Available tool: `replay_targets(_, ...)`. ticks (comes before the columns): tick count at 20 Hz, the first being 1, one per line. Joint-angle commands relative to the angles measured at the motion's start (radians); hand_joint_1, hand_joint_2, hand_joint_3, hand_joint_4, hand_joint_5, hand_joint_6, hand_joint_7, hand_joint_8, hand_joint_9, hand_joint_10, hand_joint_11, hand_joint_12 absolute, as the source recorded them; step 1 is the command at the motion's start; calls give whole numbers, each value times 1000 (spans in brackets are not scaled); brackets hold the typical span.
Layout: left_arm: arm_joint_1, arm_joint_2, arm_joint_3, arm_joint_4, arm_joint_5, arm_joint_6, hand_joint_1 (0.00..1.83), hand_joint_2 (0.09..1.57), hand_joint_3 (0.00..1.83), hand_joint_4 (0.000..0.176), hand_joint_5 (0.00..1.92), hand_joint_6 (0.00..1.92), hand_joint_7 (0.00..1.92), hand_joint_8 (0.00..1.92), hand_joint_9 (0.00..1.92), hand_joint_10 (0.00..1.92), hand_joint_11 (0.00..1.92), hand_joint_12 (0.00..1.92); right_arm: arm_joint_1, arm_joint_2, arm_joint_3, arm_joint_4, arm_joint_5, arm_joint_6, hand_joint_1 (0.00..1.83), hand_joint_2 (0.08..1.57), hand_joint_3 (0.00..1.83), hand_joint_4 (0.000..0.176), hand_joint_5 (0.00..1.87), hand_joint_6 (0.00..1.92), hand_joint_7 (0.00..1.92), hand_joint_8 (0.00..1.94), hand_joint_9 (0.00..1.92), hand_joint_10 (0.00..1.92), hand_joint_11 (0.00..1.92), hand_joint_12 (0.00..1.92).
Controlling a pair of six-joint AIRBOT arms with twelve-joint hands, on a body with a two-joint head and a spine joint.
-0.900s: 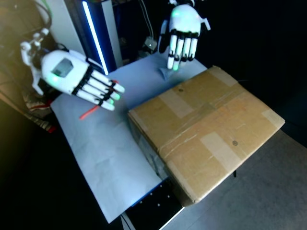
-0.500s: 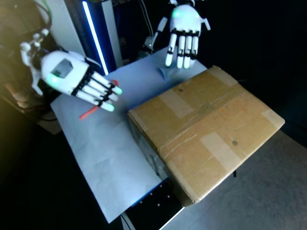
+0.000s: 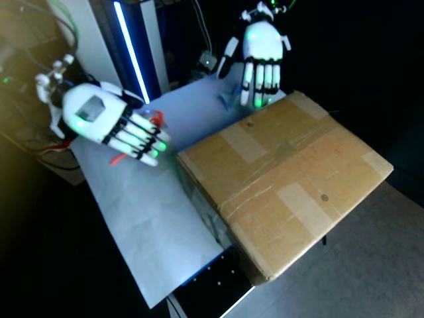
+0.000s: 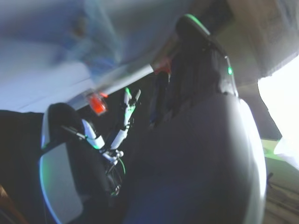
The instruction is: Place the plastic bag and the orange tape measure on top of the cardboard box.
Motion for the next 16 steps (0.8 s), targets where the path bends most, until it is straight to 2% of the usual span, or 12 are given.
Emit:
replay_targets(1, -3, -1, -5, 11, 106, -2, 573, 899, 0, 107, 133, 11, 141, 9, 0, 558, 0, 1386, 0, -3, 3, -17, -102, -1, 668, 914, 1, 0, 344, 16, 347, 2, 97, 811, 0, 1401)
replay_targets(2, -1, -1, -8, 8, 105, -2, 566, 905, 1, 95, 148, 10, 145, 8, 0, 562, 0, 1354, -2, -6, 3, -15, -102, -4, 663, 916, 1, 0, 337, 13, 338, 0, 68, 842, 0, 1391)
replay_targets(3, 1, -1, -10, 7, 105, -2, 515, 916, 2, 74, 213, 16, 201, 22, 0, 727, 0, 1478, -6, -9, 3, -14, -101, -5, 661, 900, 0, 0, 355, 21, 354, 7, 71, 882, 0, 1466)
replay_targets(4, 8, -2, -14, 4, 104, -2, 575, 912, 0, 76, 231, 14, 219, 23, 0, 769, 0, 1513, -11, -14, 3, -12, -101, -8, 656, 888, 0, 0, 362, 24, 364, 11, 83, 894, 0, 1468)
replay_targets(5, 19, -4, -16, 0, 104, -2, 437, 959, 5, 101, 162, 2, 141, 5, 0, 518, 0, 1275, -16, -19, 4, -10, -101, -10, 667, 887, 0, 0, 343, 15, 344, 3, 64, 879, 0, 1412)
replay_targets(6, 29, -11, -15, -8, 104, -2, 428, 973, 2, 92, 160, 1, 135, 4, 0, 418, 0, 1105, -20, -25, 6, -6, -98, -10, 688, 876, 0, 0, 339, 14, 344, 3, 45, 929, 0, 1474)
replay_targets(7, 38, -18, -13, -16, 104, -2, 439, 979, 3, 79, 177, 6, 153, 10, 0, 447, 0, 1099, -22, -31, 9, -4, -94, -10, 706, 869, 0, 0, 336, 13, 343, 2, 21, 983, 0, 1511)
replay_targets(9, 53, -37, -4, -32, 96, -2, 537, 980, 0, 69, 203, 4, 178, 9, 0, 515, 0, 1214, -22, -44, 18, -2, -78, -11, 736, 840, 0, 0, 356, 28, 374, 19, 23, 1040, 0, 1579)
replay_targets(10, 58, -46, 2, -39, 92, -2, 543, 974, 0, 84, 184, 0, 170, 2, 0, 554, 0, 1267, -22, -51, 24, -1, -72, -11, 733, 835, 0, 0, 358, 29, 383, 23, 33, 1042, 0, 1578)
replay_targets(12, 62, -66, 18, -51, 83, -2, 550, 995, 2, 71, 201, 6, 192, 9, 0, 670, 0, 1373, -22, -70, 35, 6, -63, -11, 760, 843, 0, 0, 369, 33, 388, 26, 39, 1017, 0, 1583)
replay_targets(14, 63, -81, 28, -61, 69, -3, 588, 991, 0, 69, 242, 13, 210, 12, 0, 710, 0, 1465, -22, -86, 43, 8, -57, -12, 822, 871, 3, 0, 417, 48, 416, 39, 65, 978, 0, 1577)
replay_targets(16, 74, -87, 35, -71, 61, -3, 696, 991, 0, 33, 356, 32, 277, 31, 0, 875, 0, 1585, -22, -99, 51, 8, -51, -14, 859, 980, 10, 0, 539, 86, 509, 115, 120, 1089, 0, 1661)
